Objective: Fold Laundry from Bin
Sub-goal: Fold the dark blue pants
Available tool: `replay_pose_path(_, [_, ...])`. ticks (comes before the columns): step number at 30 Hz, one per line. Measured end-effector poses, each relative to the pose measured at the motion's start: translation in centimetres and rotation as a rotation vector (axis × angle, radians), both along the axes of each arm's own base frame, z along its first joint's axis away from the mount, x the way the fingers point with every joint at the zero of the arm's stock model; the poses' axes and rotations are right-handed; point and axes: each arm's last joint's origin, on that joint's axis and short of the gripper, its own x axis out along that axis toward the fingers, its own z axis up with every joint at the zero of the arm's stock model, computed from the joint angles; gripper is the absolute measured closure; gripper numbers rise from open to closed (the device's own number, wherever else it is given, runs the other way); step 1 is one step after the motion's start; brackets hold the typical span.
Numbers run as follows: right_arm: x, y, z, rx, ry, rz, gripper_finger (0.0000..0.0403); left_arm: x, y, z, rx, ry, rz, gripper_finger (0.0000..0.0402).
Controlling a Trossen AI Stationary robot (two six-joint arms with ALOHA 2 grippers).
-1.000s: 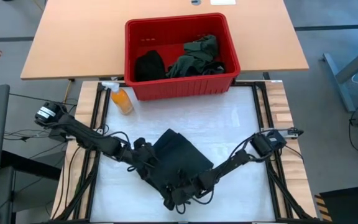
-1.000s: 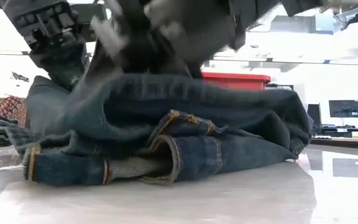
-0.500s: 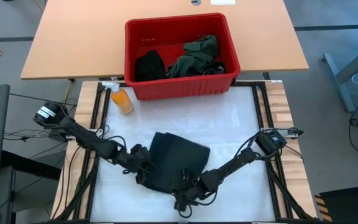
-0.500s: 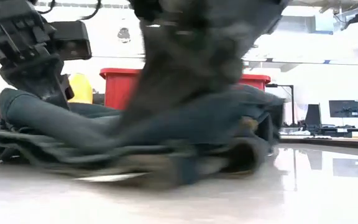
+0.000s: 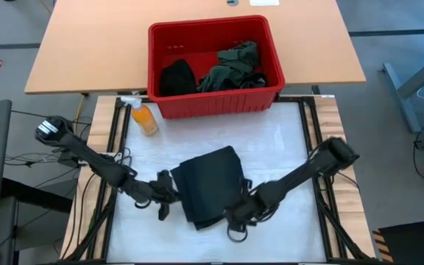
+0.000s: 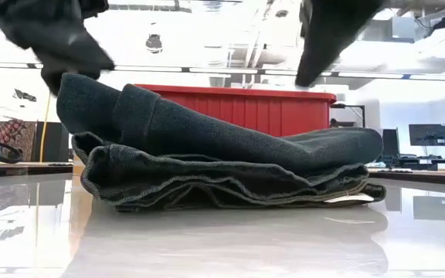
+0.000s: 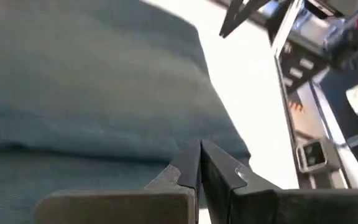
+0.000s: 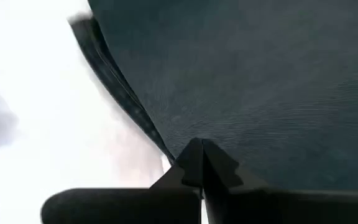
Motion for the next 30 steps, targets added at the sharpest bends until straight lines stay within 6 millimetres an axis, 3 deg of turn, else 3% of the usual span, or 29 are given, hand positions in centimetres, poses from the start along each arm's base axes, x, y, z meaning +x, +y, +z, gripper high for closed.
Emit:
replay_pose_path(3, [-0.8, -1.9, 2.0, 0.101, -0.167, -0.079, 0.0383, -0.8, 0.6, 1.8, 0.022, -0.072, 0.016, 0.0401])
replay_pose_path(6, [-0.5, -3.2, 2.1, 0.24, -0.423, -0.148, 0.0384, -1.9, 1.4, 3.2, 0.05, -0.115, 0.042, 0.0401])
replay_pose_path(11, [1.1, -3.5, -2.5, 0.257, -0.684, -0.187, 0.0384, -3.3, 2.3, 4.2, 0.085, -0.119, 0.091, 0.0401])
replay_pose_path(14, [3.0, -3.7, -5.1, 0.258, -0.773, -0.242, 0.0384, -3.9, 2.6, 4.1, 0.095, -0.105, 0.112, 0.0401])
replay_pose_path(19, [6.6, -4.6, -10.3, 0.282, -0.805, -0.258, 0.0384, -4.1, 2.8, 2.9, 0.066, -0.064, 0.143, 0.0401])
replay_pose_path(23, [8.4, -5.9, -12.1, 0.265, -0.82, -0.364, 0.0385, -4.3, 2.9, 2.2, 0.027, -0.045, 0.17, 0.0401])
replay_pose_path(27, [8.4, -7.5, -14.3, 0.3, -0.734, -0.424, 0.0385, -4.3, 2.9, 2.2, 0.001, -0.046, 0.181, 0.0401])
replay_pose_path(30, [7.1, -7.9, -15.2, 0.296, -0.631, -0.418, 0.0385, -4.3, 2.9, 2.2, -0.024, -0.045, 0.19, 0.0401])
